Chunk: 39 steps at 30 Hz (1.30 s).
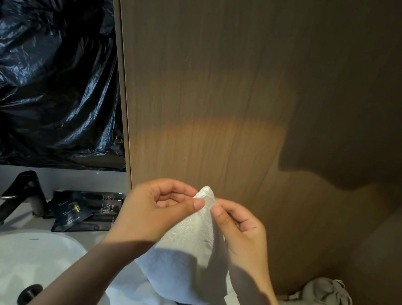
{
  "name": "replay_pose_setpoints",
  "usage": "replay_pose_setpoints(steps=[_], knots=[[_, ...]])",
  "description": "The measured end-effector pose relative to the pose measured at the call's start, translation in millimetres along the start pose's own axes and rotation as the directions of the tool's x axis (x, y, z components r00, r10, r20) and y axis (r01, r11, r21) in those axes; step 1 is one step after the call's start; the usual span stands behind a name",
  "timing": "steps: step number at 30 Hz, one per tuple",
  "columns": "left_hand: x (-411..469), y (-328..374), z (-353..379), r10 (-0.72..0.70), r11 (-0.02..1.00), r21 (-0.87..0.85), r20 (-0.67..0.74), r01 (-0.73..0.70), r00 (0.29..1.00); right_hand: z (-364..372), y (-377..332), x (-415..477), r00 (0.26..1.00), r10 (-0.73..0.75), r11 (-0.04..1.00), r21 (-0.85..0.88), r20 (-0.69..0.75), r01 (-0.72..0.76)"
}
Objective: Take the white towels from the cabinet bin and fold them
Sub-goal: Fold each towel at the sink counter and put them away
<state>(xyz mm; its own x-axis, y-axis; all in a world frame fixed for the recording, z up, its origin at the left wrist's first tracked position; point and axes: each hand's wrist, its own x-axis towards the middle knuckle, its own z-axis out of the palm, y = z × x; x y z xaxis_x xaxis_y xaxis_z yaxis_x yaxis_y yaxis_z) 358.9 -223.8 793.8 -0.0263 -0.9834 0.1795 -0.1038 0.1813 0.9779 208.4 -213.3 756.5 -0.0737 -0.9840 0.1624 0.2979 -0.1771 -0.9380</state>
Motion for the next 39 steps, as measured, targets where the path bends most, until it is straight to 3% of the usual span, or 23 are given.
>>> replay_pose_setpoints(steps=[9,15,21,27,30,33,39], knots=[[7,-3,-1,-0.014,1.000,-0.023,0.020,0.015,1.000,6,-3,3,0.999,-0.020,0.998,0.058,0.033,0.019],[4,-7,-11,-0.075,0.996,0.068,0.174,0.064,0.982,2,-4,5,0.998,0.057,0.994,0.094,-0.012,-0.056],[-9,-22,-8,0.117,0.986,0.122,0.006,-0.117,0.993,1,-9,7,0.999,0.034,0.999,0.009,0.029,-0.035],[-10,-28,-2,0.181,0.972,0.162,-0.039,-0.173,0.983,4,-11,13,0.998,-0.064,0.996,-0.055,0.001,0.064],[-12,-29,-3,0.197,0.967,0.172,-0.042,-0.188,0.979,4,-11,12,0.998,-0.062,0.998,-0.022,-0.024,0.061],[-15,-30,-5,0.199,0.960,0.207,-0.038,-0.187,0.979,2,-12,12,0.994,-0.091,0.991,-0.099,-0.064,0.085],[-18,-38,-11,0.271,0.882,0.389,0.045,-0.267,0.961,0,-11,14,0.990,-0.099,0.994,-0.064,-0.099,0.093]])
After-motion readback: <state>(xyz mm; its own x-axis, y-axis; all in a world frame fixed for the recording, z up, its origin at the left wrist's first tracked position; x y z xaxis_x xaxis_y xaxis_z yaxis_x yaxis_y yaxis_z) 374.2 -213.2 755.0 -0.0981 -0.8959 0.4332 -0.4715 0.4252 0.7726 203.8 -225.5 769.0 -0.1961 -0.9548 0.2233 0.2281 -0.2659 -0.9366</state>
